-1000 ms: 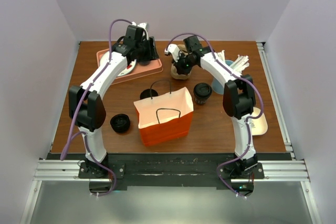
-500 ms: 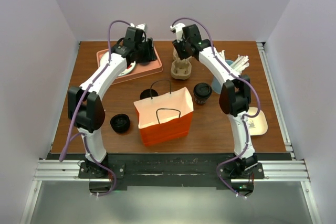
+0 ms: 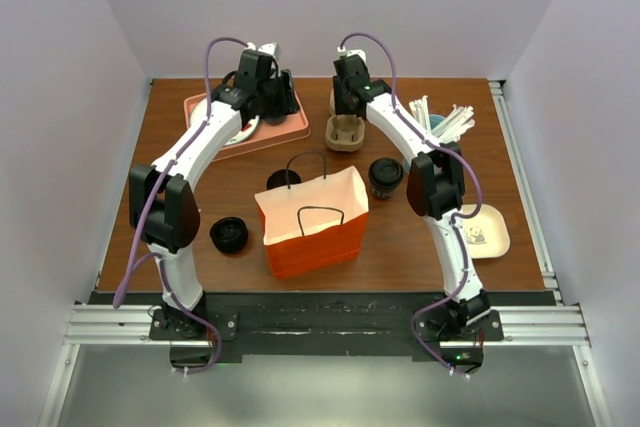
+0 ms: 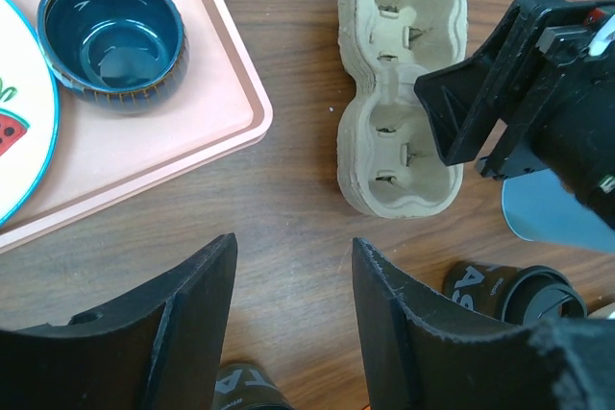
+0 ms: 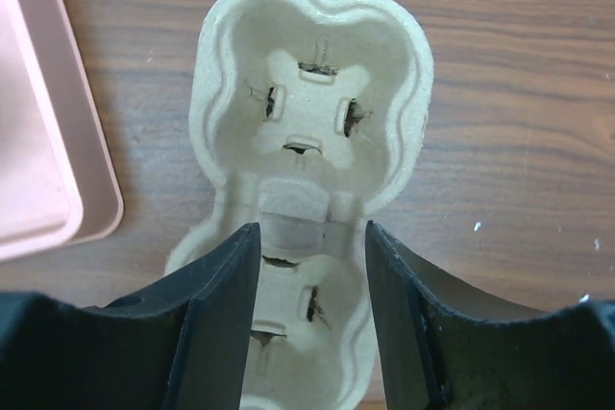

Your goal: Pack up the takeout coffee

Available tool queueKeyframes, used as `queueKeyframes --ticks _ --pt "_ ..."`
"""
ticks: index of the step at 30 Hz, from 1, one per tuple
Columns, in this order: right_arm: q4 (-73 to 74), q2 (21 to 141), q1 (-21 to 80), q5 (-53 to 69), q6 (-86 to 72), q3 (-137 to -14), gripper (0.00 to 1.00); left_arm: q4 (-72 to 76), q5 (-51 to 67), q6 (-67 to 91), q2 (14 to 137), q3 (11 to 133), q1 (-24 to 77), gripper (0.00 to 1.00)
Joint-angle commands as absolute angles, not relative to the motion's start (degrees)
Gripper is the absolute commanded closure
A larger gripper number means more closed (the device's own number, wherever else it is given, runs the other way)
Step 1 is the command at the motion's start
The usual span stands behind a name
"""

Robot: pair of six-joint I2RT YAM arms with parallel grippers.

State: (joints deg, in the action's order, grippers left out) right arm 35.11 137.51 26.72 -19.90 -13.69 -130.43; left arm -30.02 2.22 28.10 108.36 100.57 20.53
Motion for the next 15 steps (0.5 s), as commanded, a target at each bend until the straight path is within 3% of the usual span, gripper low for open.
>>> queueKeyframes --ticks 1,15 --pt "33.05 137.63 27.95 -25.13 -19.85 -132.8 0.5 -26.72 3.16 29.62 105.99 101.25 20.3 0.44" --pt "32.09 140.89 29.36 -31.55 -22.15 -133.68 0.49 -25.49 4.92 30.59 106.79 101.43 20.3 0.46"
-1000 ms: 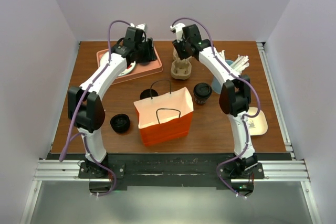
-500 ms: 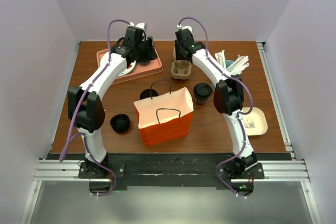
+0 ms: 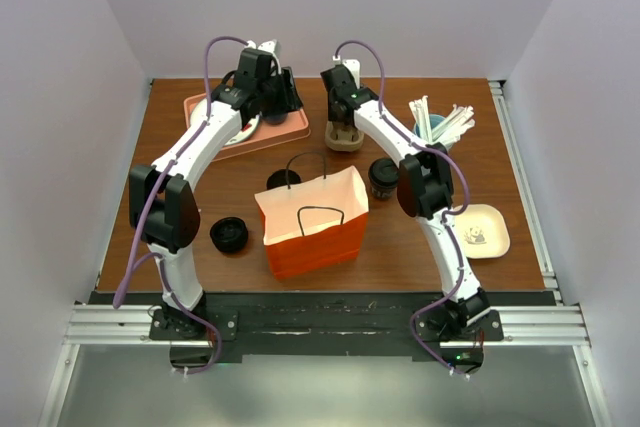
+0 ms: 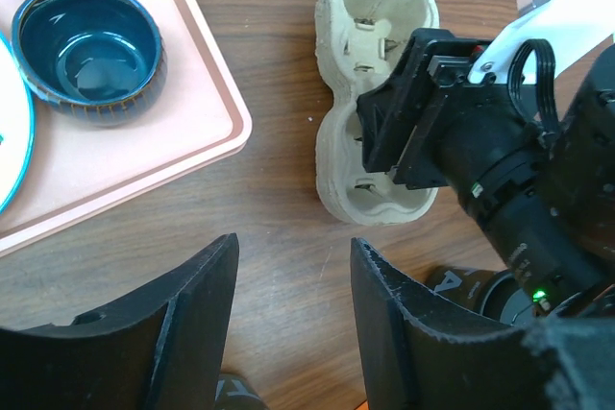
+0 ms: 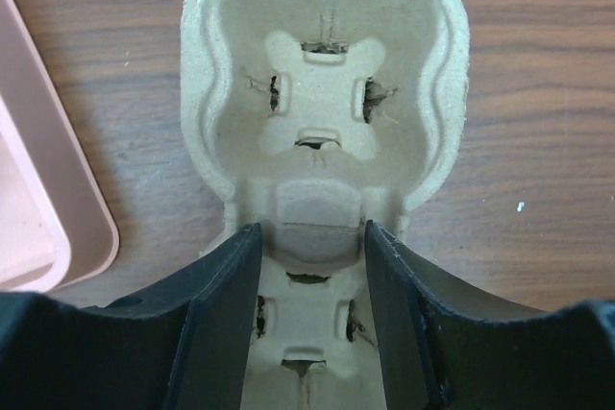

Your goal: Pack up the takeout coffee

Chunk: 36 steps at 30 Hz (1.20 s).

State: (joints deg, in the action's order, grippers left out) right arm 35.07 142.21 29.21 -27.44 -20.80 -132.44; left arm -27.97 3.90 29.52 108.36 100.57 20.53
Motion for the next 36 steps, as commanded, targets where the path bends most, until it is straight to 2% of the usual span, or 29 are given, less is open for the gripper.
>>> queueKeyframes --ticks 1,10,17,23,29,36 --pt "31.91 141.06 29.36 -31.73 -22.06 -133.86 0.48 -25.4 5.01 30.59 106.87 101.43 20.3 0.46" --pt "32.43 142.38 29.27 -30.68 -22.59 -134.03 0.47 -25.31 5.1 30.67 107.05 101.51 20.21 0.46" --pt "30.59 141.24 29.27 -28.3 -20.05 -132.63 0.64 -25.66 4.57 30.5 106.96 101.69 20.21 0.46" --pt "27.52 134.83 29.36 -26.2 -12.41 -131.84 0.67 -26.37 2.82 30.23 106.17 100.55 20.21 0.46" --pt "18.81 125.78 29.35 -22.23 -8.44 -122.35 0.68 -26.45 -1.22 30.06 104.33 97.65 20.21 0.46" --pt "19.41 124.89 27.25 -18.29 -10.1 -125.94 0.71 -26.02 -1.06 30.67 105.21 98.35 20.04 0.46"
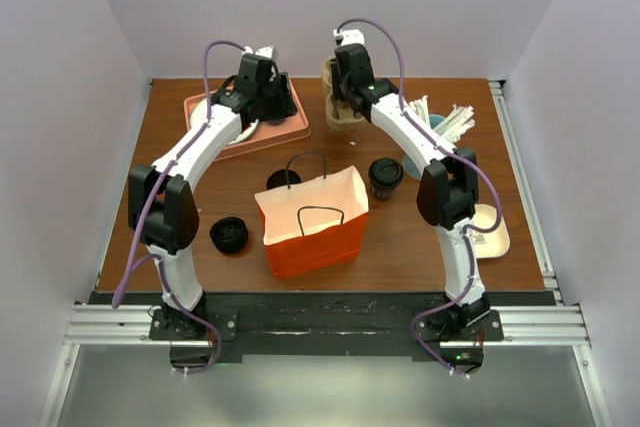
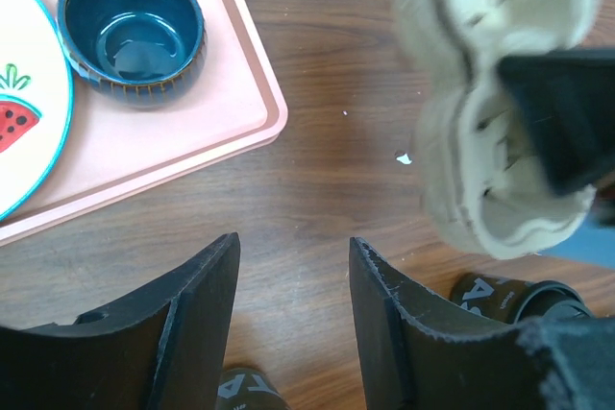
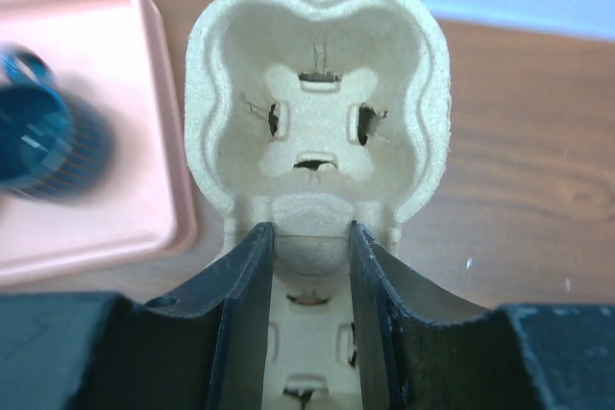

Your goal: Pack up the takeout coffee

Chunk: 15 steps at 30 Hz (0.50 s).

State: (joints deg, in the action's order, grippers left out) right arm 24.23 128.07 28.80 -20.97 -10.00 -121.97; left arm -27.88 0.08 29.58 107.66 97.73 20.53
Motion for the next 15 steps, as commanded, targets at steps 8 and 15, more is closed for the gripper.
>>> queueKeyframes --ticks 8,15 --pt "22.51 123.05 25.49 -17.51 -16.41 -122.81 0.71 -26.11 -0.26 30.41 104.33 97.74 19.78 0.46" --pt "19.81 125.25 23.28 -11.6 -20.84 -120.34 0.71 -24.17 4.66 30.15 106.78 97.91 18.72 0.45"
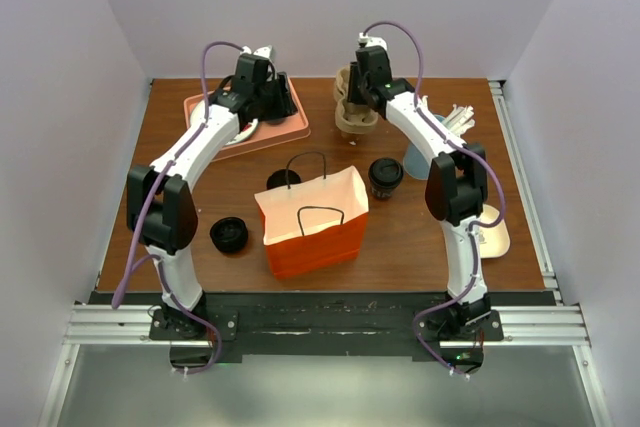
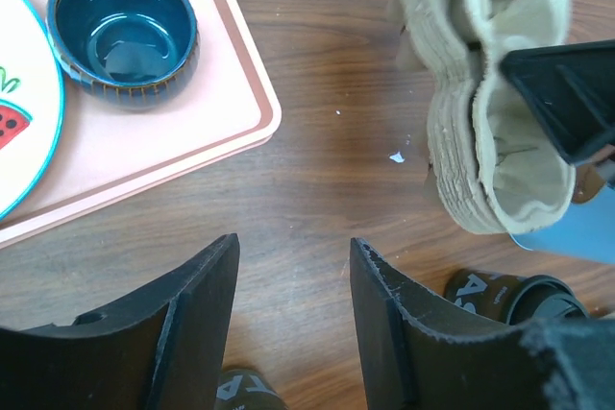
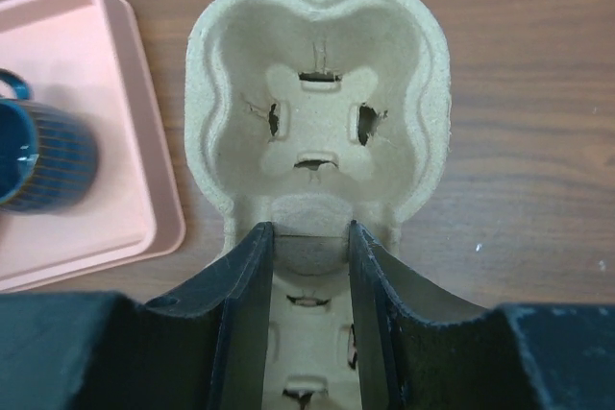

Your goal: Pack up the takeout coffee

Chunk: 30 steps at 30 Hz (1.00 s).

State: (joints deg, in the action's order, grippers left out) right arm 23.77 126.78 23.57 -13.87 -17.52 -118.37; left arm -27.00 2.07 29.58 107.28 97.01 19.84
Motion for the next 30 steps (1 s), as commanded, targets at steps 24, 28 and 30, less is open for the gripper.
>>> queueKeyframes --ticks 24,28,30 --pt "-3.43 114.43 22.06 2.02 -26.63 -98.17 0.73 -14.16 12.03 32.87 112.5 99.93 18.54 0.45" --pt "-6.31 112.77 21.88 2.81 -27.15 -95.73 0.74 -8.37 14.85 34.63 115.48 100.19 18.54 0.46" --pt "-5.81 112.94 21.53 3.6 -27.77 -96.15 0.75 -7.47 15.29 35.51 116.54 100.54 18.54 0.47"
